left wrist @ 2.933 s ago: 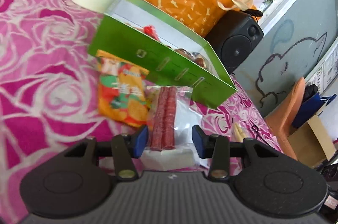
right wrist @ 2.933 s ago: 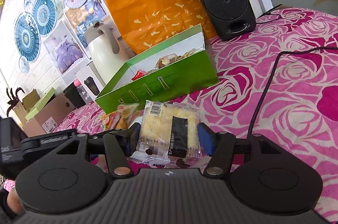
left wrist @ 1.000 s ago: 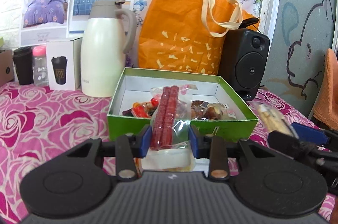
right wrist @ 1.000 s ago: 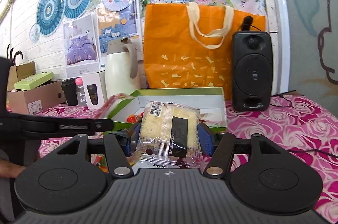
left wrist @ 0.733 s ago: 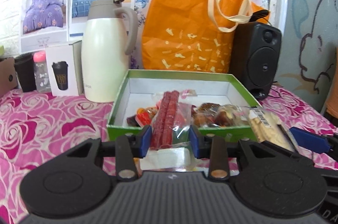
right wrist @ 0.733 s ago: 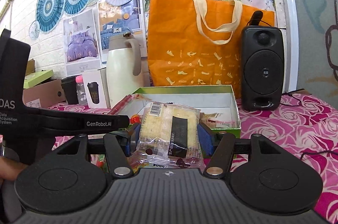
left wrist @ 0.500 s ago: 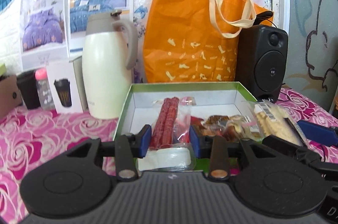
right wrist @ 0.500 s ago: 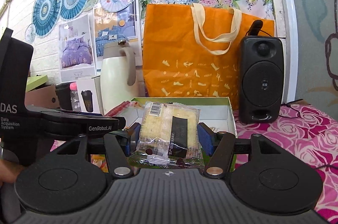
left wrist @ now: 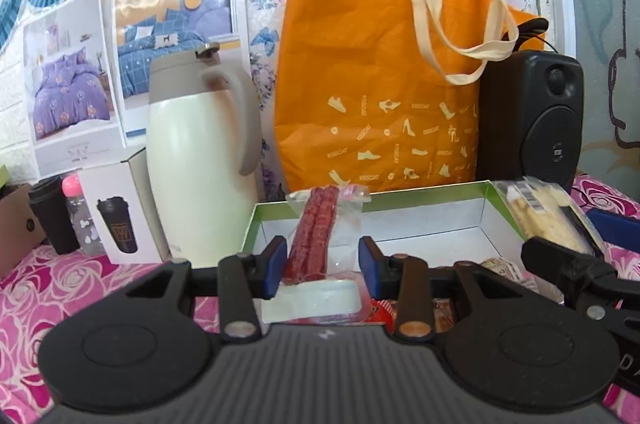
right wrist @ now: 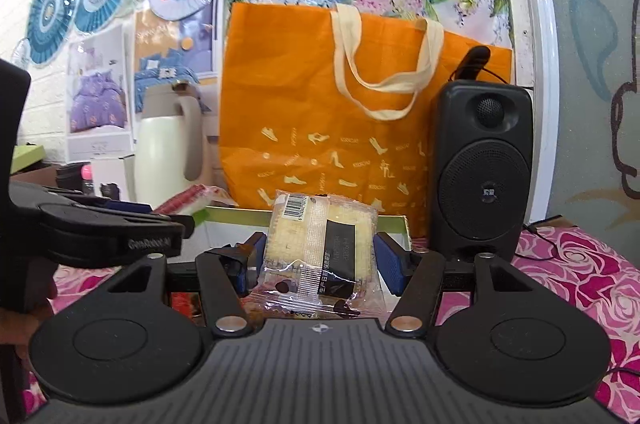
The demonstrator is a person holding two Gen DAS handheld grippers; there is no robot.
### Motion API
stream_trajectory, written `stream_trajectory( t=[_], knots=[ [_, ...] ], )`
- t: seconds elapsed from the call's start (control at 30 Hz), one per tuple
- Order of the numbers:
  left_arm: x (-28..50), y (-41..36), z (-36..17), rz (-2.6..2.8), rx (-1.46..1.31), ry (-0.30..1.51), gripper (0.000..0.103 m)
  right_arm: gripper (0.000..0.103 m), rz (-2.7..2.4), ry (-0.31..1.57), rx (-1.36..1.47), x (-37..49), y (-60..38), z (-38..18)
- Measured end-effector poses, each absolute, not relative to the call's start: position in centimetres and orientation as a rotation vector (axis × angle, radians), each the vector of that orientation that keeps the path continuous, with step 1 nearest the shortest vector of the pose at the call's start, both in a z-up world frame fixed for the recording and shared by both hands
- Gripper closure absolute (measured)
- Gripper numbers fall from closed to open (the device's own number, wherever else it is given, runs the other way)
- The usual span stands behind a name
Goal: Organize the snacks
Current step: 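Carry the sausage-stick bag over the green box with the left tool while the right tool carries the cake bag, then lower the sausage-stick bag into the box with the left tool while the right tool drops the cake bag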
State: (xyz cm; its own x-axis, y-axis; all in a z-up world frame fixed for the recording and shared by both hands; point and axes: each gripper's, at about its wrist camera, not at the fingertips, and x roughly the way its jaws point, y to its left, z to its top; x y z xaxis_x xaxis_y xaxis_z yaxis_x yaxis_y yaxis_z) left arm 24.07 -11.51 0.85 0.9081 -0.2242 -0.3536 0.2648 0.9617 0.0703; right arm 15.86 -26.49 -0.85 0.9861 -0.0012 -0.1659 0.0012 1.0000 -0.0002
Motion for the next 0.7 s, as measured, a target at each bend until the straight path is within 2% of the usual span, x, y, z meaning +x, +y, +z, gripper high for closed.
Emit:
stream_trajectory(
  t=[0.4,0.5,0.7],
  knots=[
    [26.8,-11.9,-2.6,-0.269,0.092,0.409,0.064,0.006,-0.042,0.214,-0.029,19.7,-27.5,-3.3],
    [27.2,-11.7,-3.1,-0.284,0.084,0.413,0.052,0.006,-0.049,0.236,-0.035,20.5,-27.6,-3.5],
    [27.1,-10.2,-3.1,-0.277,0.057,0.424,0.048,0.003,-0.041,0.268,0.008,21.5,-28.3,-3.7]
  ],
)
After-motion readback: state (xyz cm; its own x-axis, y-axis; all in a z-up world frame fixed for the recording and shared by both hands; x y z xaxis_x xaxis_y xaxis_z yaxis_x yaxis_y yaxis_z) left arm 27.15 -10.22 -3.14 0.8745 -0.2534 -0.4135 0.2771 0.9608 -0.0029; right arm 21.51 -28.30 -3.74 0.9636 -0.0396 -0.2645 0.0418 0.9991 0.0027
